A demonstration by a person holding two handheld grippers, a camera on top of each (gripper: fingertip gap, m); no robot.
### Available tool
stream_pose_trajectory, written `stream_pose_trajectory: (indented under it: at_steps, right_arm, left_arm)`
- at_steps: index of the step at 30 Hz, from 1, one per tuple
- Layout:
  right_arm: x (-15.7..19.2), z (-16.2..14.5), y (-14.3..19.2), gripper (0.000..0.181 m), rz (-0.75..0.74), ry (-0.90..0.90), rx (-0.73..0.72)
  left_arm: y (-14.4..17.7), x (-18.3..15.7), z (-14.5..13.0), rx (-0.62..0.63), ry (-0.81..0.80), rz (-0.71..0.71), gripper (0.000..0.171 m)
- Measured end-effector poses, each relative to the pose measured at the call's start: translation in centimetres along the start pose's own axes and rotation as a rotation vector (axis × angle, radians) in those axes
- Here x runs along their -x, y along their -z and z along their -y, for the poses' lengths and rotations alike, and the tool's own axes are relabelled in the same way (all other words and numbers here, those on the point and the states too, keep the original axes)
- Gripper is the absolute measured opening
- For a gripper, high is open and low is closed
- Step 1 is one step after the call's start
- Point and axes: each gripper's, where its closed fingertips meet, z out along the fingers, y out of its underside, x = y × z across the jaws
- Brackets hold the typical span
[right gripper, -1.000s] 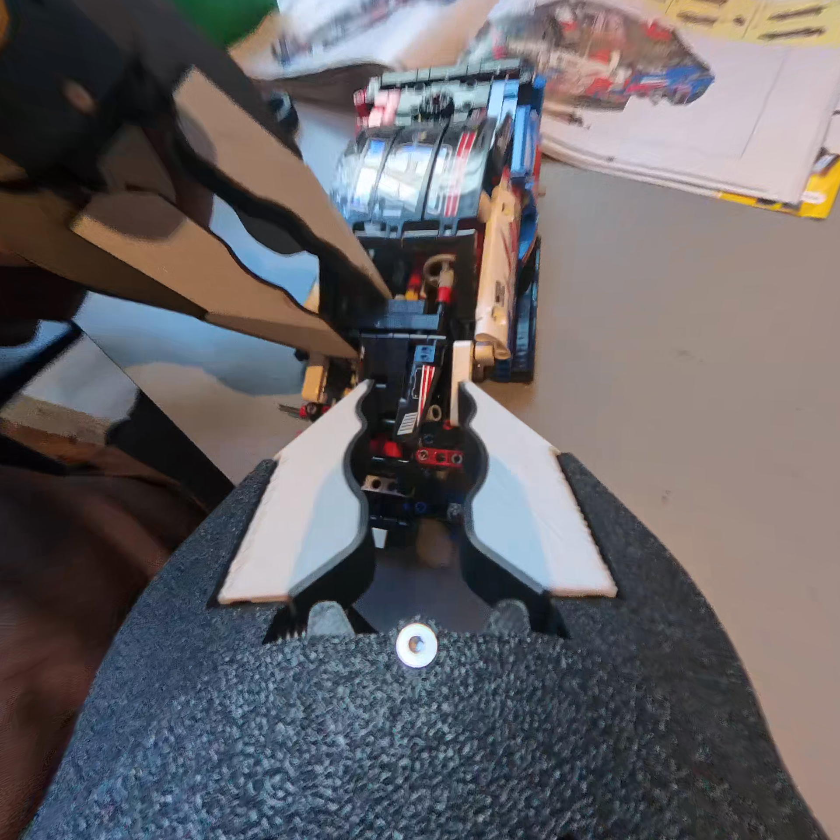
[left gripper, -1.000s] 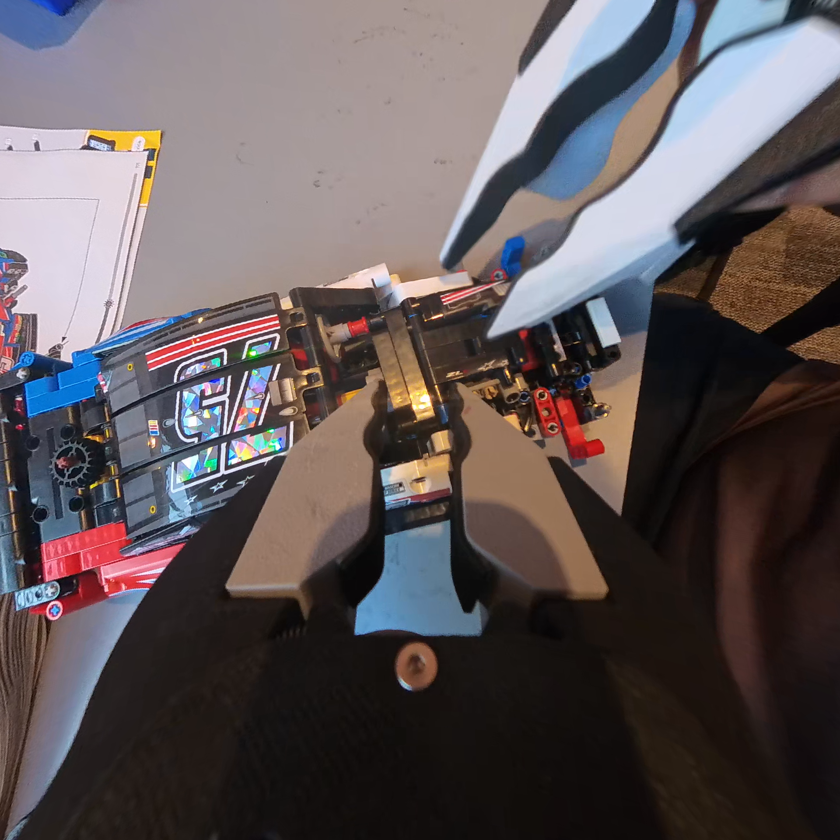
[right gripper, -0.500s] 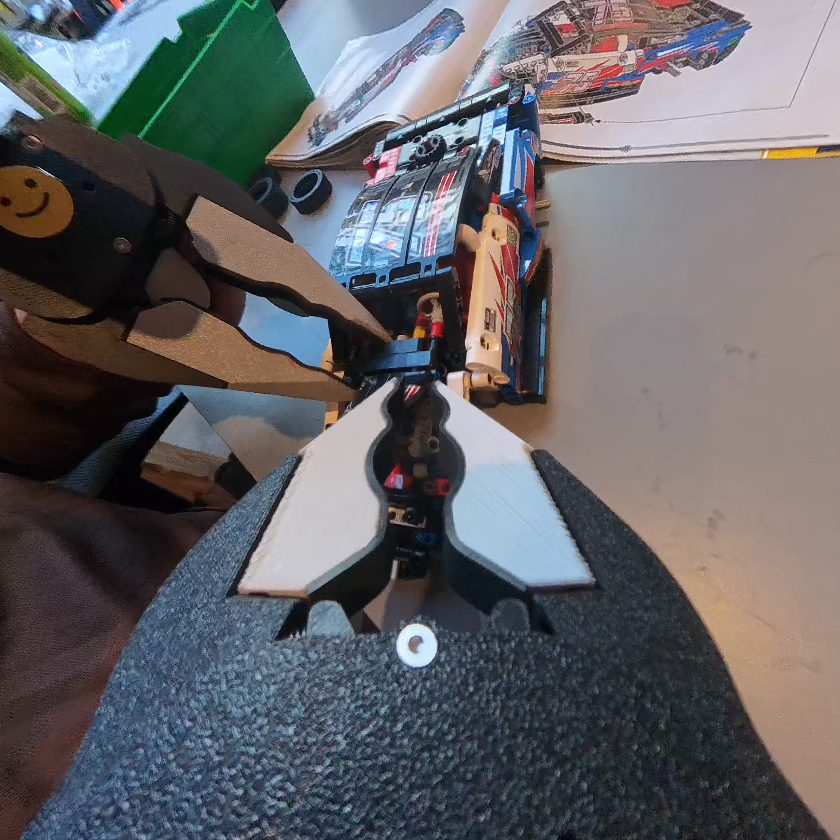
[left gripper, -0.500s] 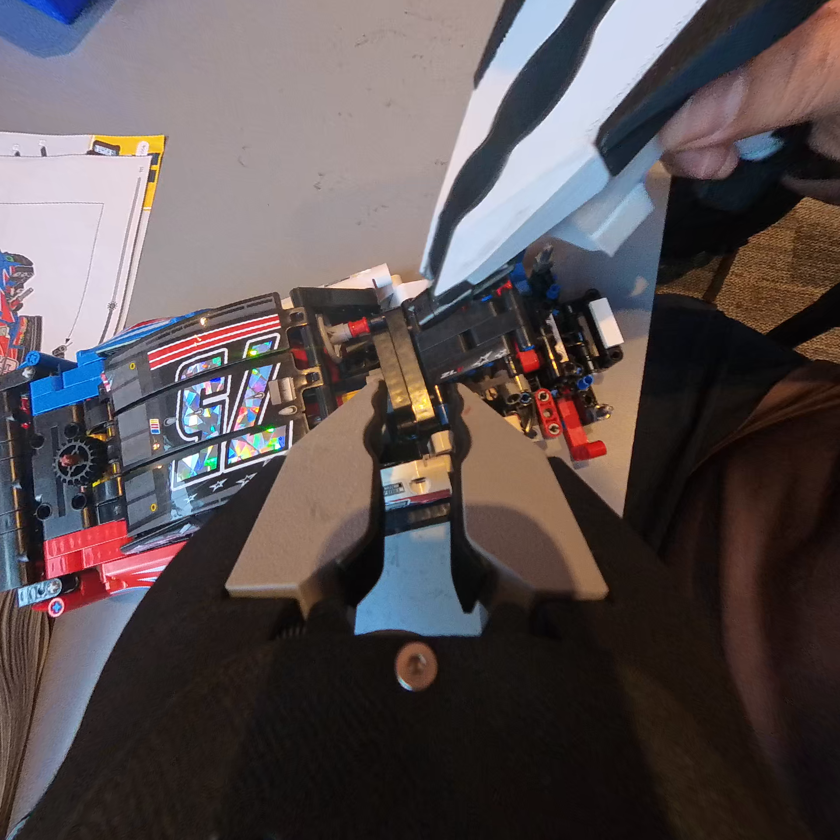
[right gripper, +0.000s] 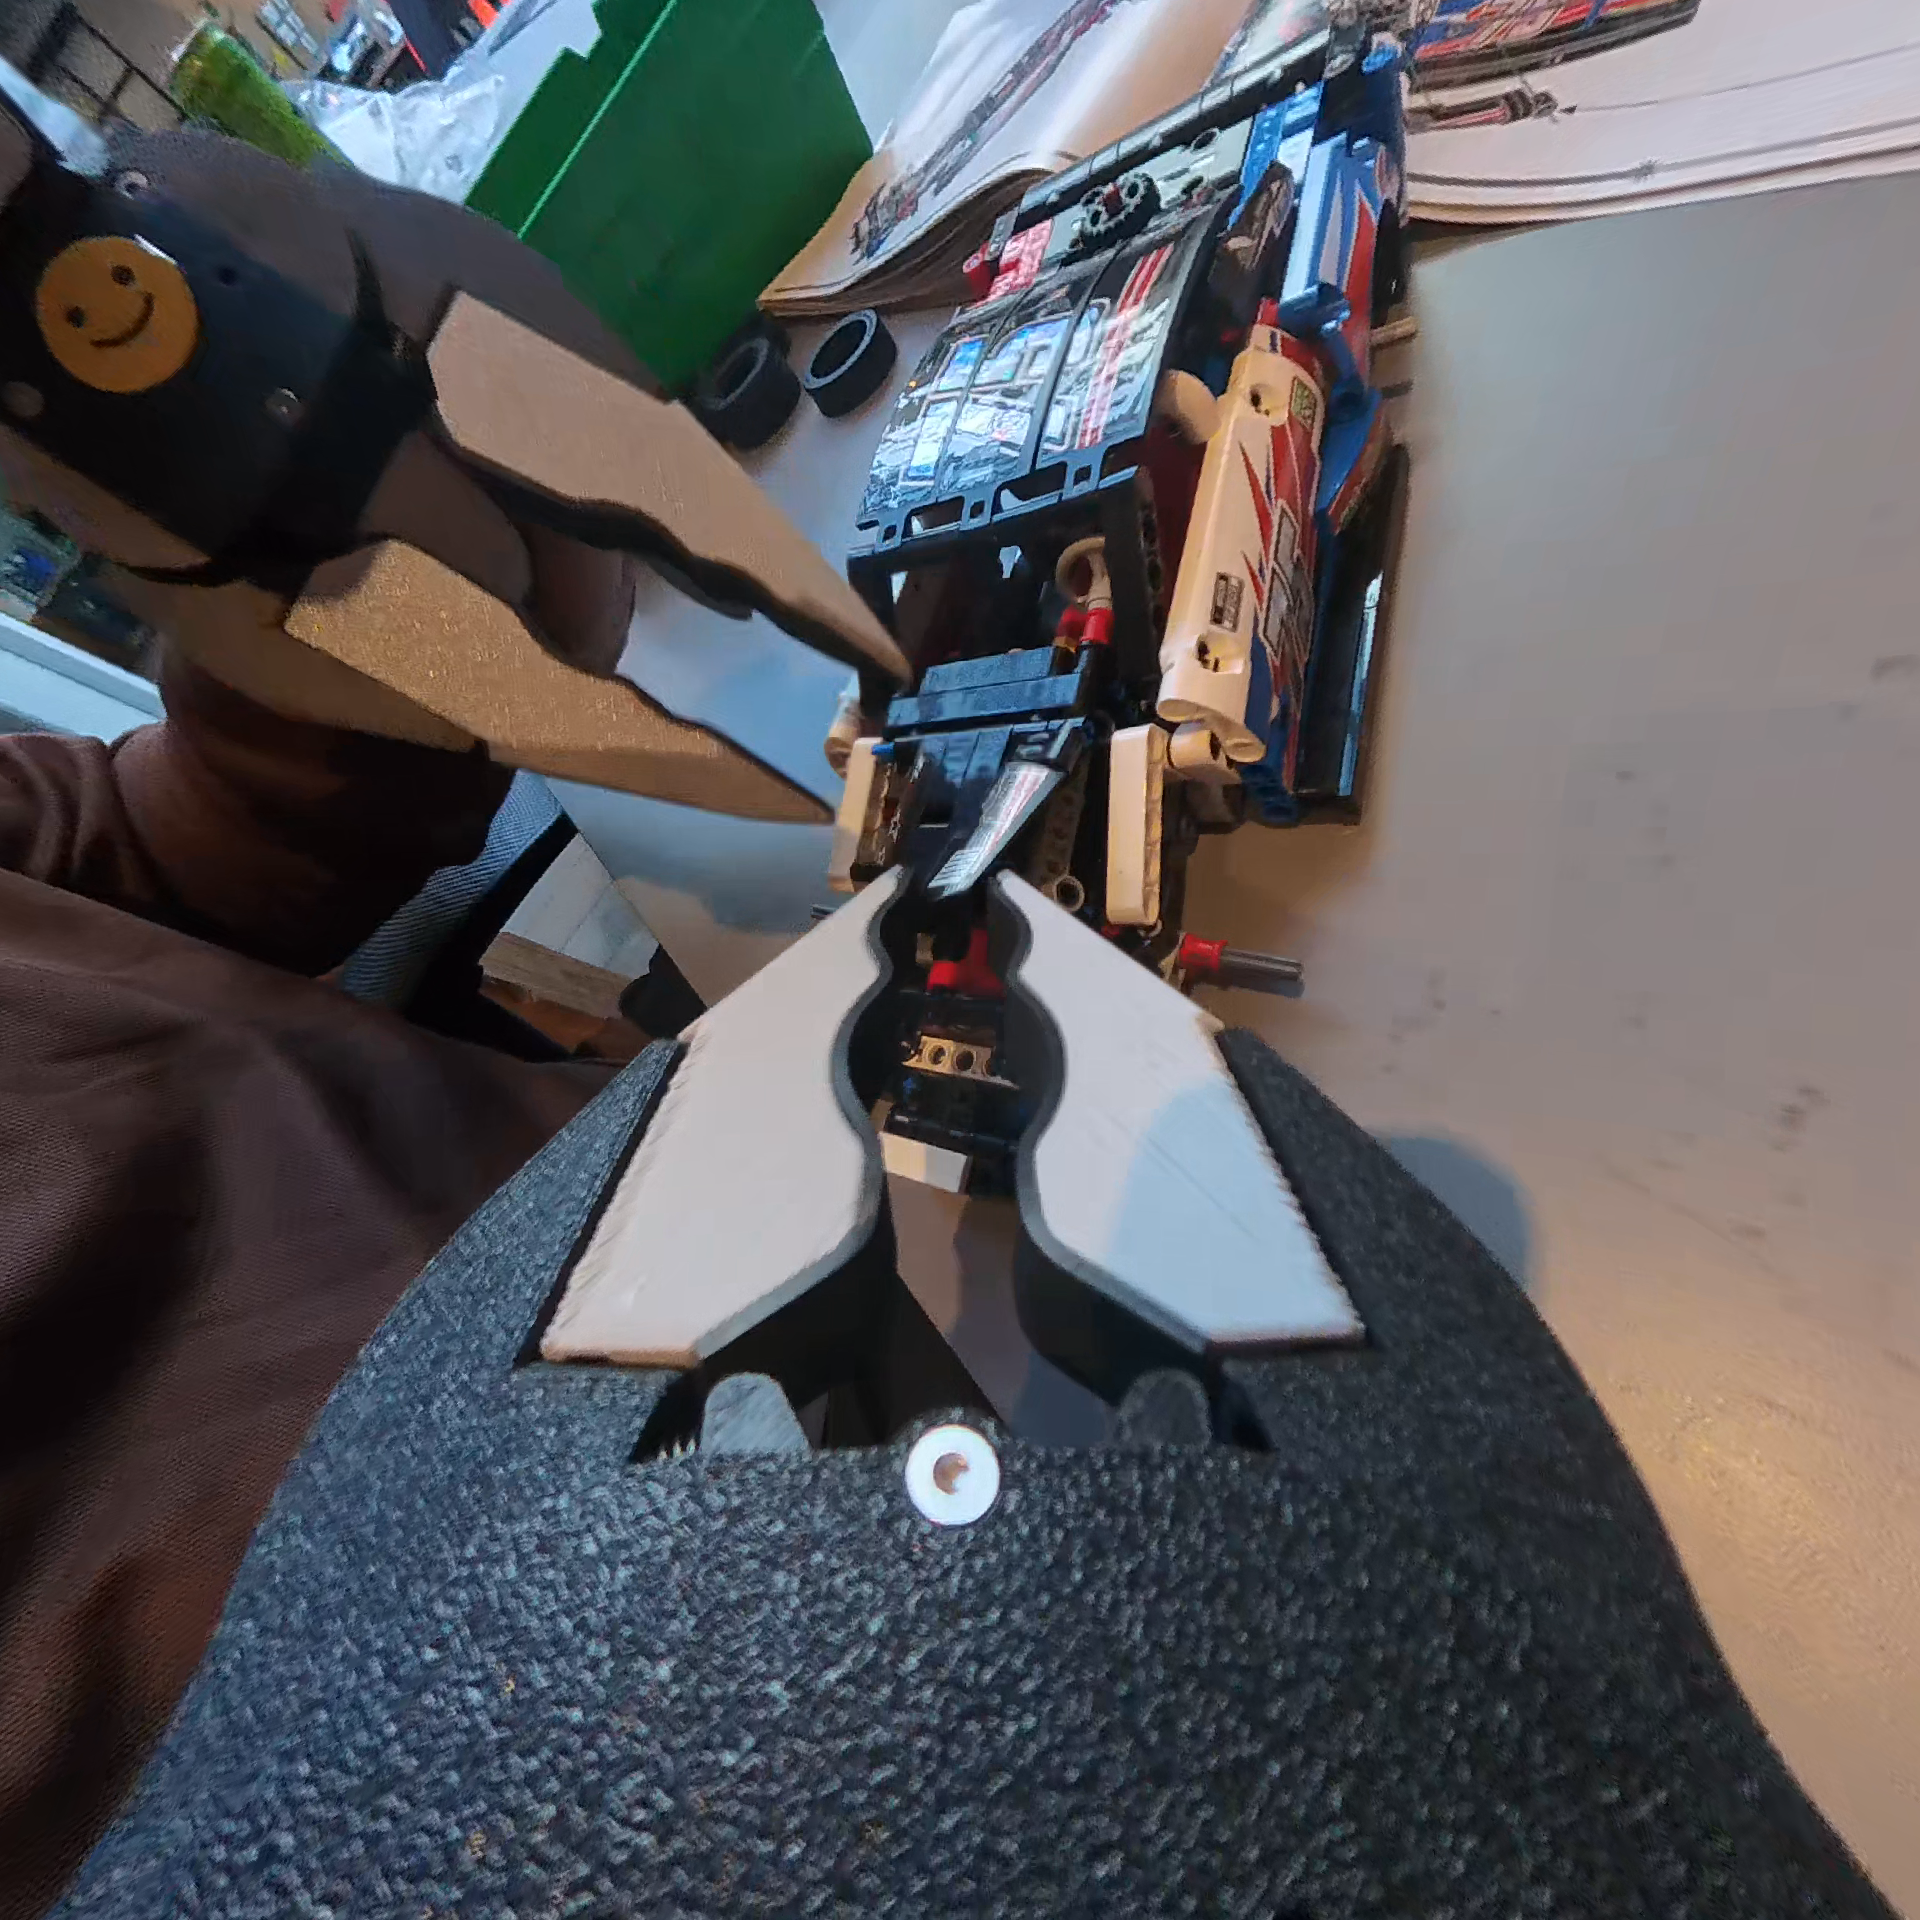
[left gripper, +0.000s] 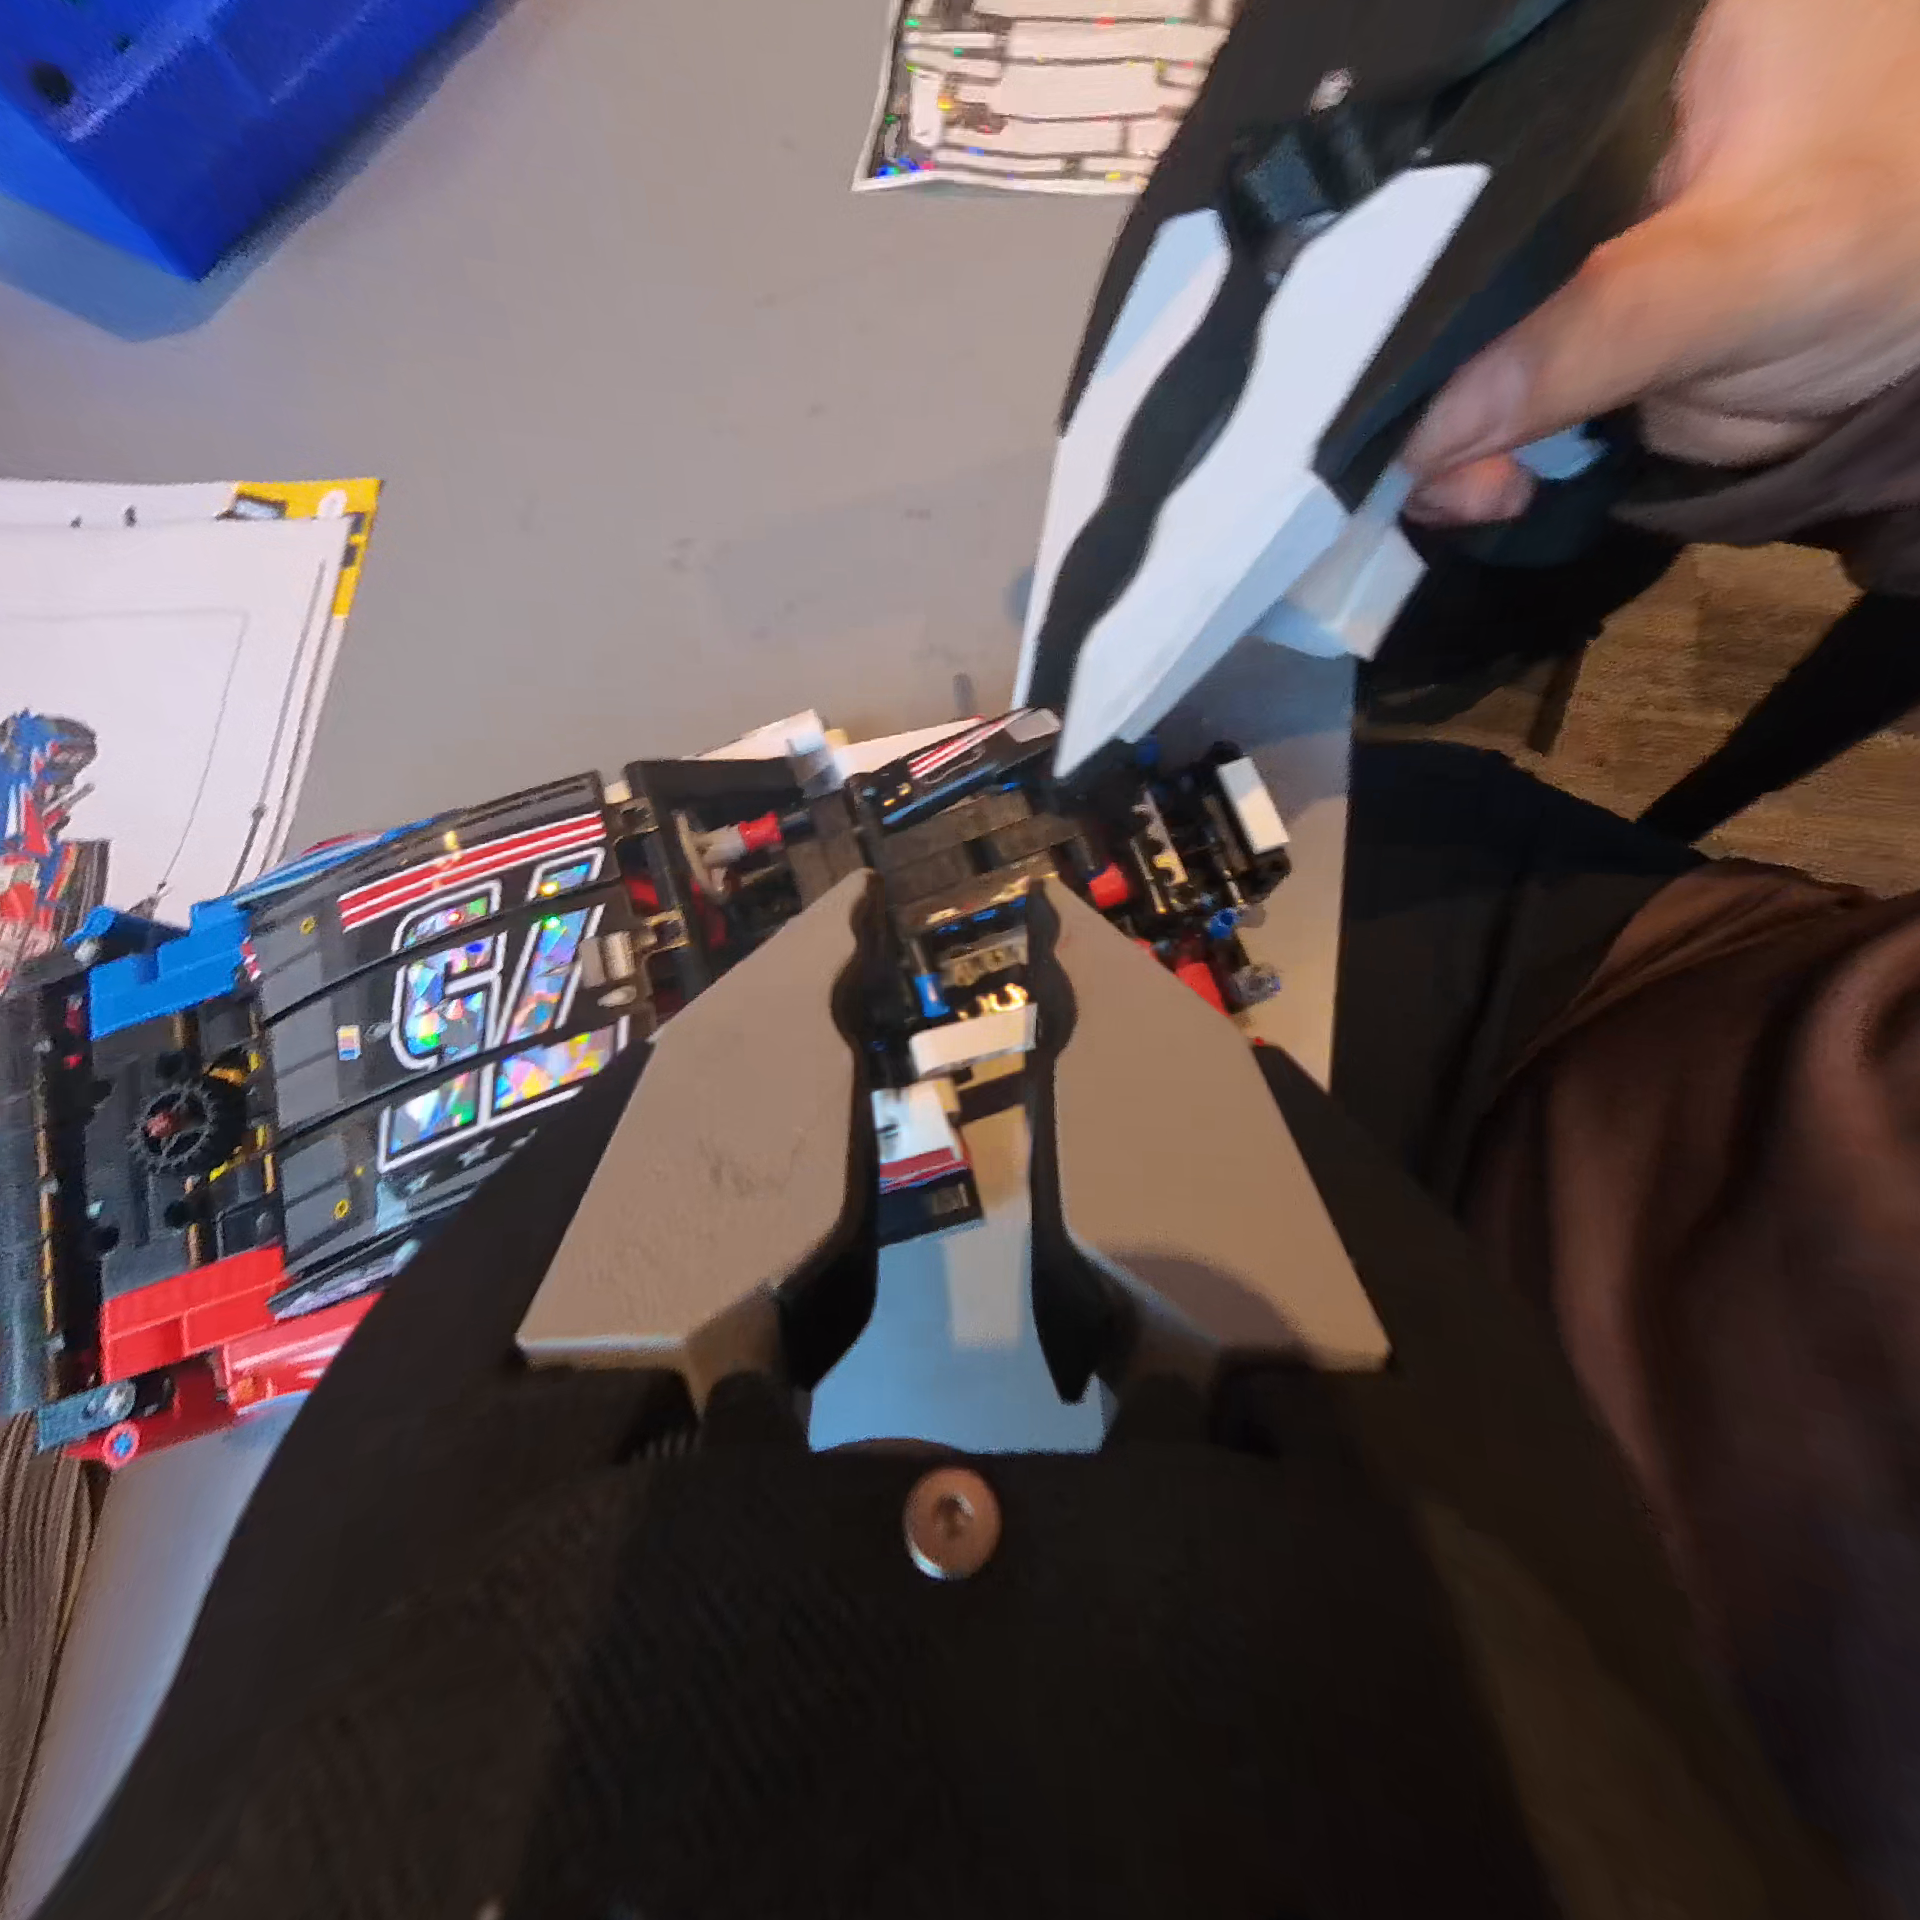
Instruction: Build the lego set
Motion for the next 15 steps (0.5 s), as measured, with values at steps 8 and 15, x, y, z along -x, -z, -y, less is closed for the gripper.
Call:
stream_pose_trajectory:
  at_steps: [8,15]
  right_arm:
    - [0.2,0.5,0.4,0.011,0.002,0.067,-0.043]
    - [0.7,1.5,1.2,0.012,0.152,-0.057,-0.128]
  left_arm:
    - [-1.7,-2.6,-0.1,0.051,-0.059,-0.009,0.040]
    - [-2.5,-1.0,-0.7,0.095,-0.257,0.295,0.035]
